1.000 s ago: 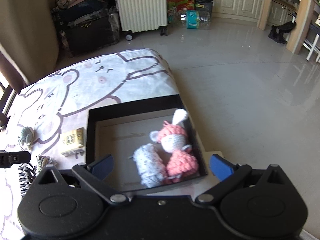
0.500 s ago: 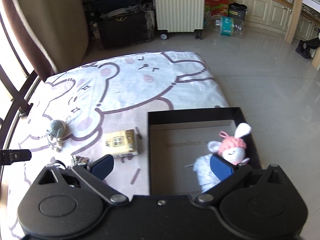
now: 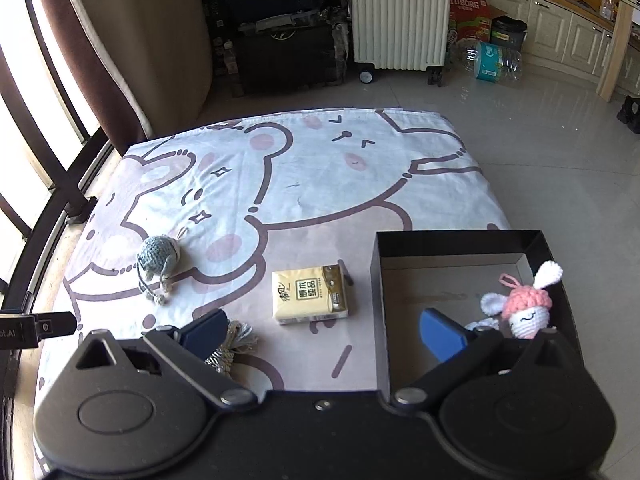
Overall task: Organize objects
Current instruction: 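Move the right tool toward the striped rope tassel while the left tool approaches the black claw clip, then close the right gripper on the rope tassel while the left gripper grasps the black claw clip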
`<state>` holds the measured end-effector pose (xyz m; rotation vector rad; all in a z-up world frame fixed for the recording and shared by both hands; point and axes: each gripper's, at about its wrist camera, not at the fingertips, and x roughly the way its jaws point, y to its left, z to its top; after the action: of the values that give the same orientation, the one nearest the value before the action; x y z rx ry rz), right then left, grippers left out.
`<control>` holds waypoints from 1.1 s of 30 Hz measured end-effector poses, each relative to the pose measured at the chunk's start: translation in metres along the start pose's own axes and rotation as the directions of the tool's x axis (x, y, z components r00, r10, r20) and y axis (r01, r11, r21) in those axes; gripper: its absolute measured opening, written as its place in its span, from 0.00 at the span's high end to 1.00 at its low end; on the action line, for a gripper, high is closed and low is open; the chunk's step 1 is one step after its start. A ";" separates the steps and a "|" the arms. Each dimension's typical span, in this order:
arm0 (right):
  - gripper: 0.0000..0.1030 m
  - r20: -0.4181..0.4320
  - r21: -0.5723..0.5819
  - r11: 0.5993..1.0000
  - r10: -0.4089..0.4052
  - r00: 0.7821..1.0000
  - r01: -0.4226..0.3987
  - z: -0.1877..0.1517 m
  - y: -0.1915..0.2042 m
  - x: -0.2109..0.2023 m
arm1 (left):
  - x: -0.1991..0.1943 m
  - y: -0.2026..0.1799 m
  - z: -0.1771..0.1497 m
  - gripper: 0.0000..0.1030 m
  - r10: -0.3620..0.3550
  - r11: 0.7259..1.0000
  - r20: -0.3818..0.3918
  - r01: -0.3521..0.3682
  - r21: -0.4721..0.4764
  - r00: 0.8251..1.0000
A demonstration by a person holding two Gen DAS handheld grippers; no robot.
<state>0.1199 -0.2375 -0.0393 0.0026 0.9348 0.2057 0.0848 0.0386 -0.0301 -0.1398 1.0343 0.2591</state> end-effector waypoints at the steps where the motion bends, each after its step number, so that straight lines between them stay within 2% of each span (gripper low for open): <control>1: 0.00 -0.002 0.005 1.000 -0.002 1.000 0.002 -0.001 0.001 0.001 | 0.000 0.000 -0.001 0.00 0.002 1.000 0.000 -0.002 0.004 1.000; 11: 0.00 -0.012 0.020 1.000 -0.002 1.000 0.002 -0.010 0.005 0.010 | 0.007 -0.015 -0.004 0.00 0.013 0.997 0.012 -0.014 0.082 1.000; 18: 0.00 -0.015 -0.046 0.999 -0.007 1.000 0.007 -0.003 0.012 0.010 | 0.013 -0.022 -0.003 0.00 -0.003 0.998 0.000 0.003 0.068 1.000; 25: 0.00 -0.040 -0.089 0.996 -0.014 0.999 0.010 0.005 0.023 0.016 | 0.022 -0.029 -0.004 0.00 -0.035 0.999 -0.026 0.036 0.038 0.999; 29: 0.00 -0.054 -0.067 0.998 0.004 0.999 -0.008 -0.001 0.023 0.027 | 0.030 -0.037 -0.005 0.00 -0.049 0.997 -0.048 0.051 0.049 0.998; 33: 0.00 -0.101 -0.031 0.999 0.008 0.995 -0.011 -0.011 0.019 0.044 | 0.042 -0.039 -0.007 0.00 -0.055 0.997 -0.104 0.061 0.050 0.993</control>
<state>0.1328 -0.2126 -0.0790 -0.0322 1.0320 0.2312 0.1104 0.0052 -0.0705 -0.1365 1.1366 0.1729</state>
